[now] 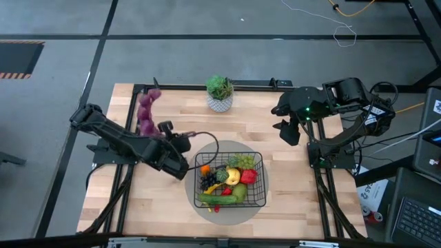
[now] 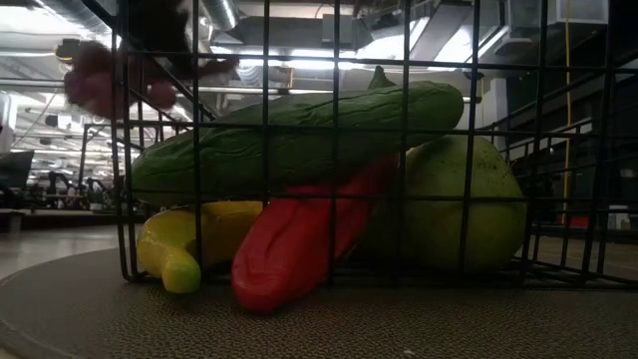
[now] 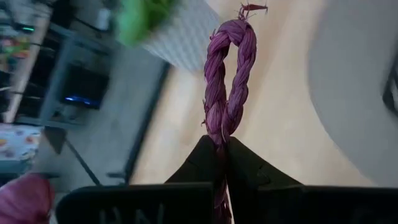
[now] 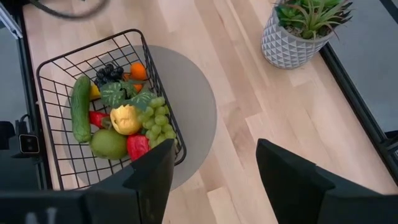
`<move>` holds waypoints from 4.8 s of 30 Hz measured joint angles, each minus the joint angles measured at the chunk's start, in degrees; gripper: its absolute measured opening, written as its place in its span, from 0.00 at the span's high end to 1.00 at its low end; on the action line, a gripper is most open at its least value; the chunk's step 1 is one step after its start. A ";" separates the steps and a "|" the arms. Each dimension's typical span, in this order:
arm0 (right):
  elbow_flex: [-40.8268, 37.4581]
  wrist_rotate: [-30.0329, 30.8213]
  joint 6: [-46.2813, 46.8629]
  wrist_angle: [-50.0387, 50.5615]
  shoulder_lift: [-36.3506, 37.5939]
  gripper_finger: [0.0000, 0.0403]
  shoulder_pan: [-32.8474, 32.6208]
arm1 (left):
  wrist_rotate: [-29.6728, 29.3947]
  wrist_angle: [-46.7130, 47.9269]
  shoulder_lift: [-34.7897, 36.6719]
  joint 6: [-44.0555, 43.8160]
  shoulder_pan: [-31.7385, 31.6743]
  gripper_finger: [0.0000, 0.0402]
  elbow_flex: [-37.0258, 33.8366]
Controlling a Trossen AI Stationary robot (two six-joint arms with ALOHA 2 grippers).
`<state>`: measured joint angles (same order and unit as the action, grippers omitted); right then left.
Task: Build produce basket
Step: Put the purple onions into the black wire basket
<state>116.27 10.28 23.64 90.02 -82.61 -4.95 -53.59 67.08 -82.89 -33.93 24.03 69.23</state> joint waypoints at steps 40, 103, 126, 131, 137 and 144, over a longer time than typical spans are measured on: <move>0.00 0.20 -1.65 0.00 0.00 0.44 -0.01 | 18.59 -69.87 -3.74 26.28 3.36 0.99 11.69; -7.03 7.63 -13.97 -0.02 0.24 0.44 0.00 | 20.55 -53.73 -11.57 -13.81 -0.63 0.89 11.65; -12.59 7.63 -11.82 0.00 6.17 0.44 -0.02 | 22.44 -61.65 -11.54 -10.43 -2.55 0.71 11.65; -12.57 7.65 -9.10 0.02 8.75 0.44 -0.02 | 18.49 -62.33 -11.54 -10.45 -2.81 0.71 11.65; -12.57 7.65 -7.41 0.02 10.25 0.44 -0.02 | 18.59 -62.60 -11.54 -8.11 -2.76 0.71 11.65; -12.57 7.67 -7.37 0.02 10.40 0.44 -0.02 | 19.89 -64.16 -11.54 -4.01 -2.27 0.71 11.65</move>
<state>103.70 17.95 16.27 90.04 -72.20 -4.97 -33.71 2.92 -94.43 -37.94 21.76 80.88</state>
